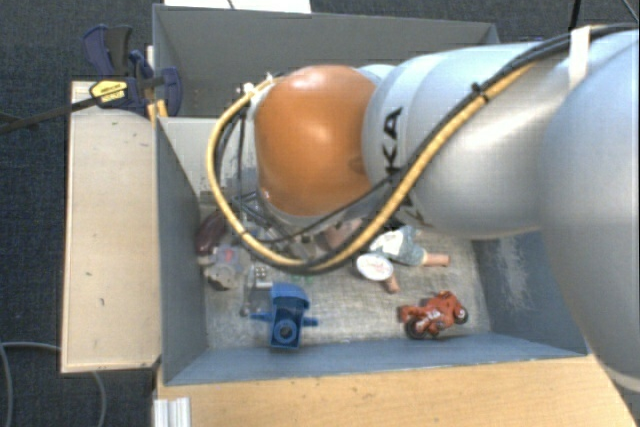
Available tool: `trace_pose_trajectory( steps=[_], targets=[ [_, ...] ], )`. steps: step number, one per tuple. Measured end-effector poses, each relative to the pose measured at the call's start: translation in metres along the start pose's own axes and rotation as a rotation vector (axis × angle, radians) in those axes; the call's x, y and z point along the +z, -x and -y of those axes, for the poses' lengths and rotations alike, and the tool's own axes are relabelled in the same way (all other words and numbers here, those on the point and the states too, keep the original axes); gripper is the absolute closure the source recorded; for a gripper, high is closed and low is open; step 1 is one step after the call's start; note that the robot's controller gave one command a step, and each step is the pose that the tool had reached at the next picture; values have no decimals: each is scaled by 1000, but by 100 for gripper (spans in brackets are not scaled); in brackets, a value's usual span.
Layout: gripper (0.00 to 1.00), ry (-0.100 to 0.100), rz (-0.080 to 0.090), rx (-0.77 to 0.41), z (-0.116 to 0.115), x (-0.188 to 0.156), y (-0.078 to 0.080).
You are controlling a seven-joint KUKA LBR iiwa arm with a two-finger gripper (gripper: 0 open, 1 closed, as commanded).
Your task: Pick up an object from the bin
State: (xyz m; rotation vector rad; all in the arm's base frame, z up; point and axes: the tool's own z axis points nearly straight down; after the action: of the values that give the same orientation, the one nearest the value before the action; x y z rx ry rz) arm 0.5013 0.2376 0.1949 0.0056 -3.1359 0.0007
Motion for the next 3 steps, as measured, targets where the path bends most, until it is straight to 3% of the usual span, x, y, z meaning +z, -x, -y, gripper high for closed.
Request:
trace_pose_trajectory(
  steps=[1, 2, 3],
  targets=[
    [0, 2, 7, 6, 1, -4, 2],
    [0, 5, 16, -38, -1, 37, 11],
    [0, 3, 11, -90, 12, 99, -10]
  ],
)
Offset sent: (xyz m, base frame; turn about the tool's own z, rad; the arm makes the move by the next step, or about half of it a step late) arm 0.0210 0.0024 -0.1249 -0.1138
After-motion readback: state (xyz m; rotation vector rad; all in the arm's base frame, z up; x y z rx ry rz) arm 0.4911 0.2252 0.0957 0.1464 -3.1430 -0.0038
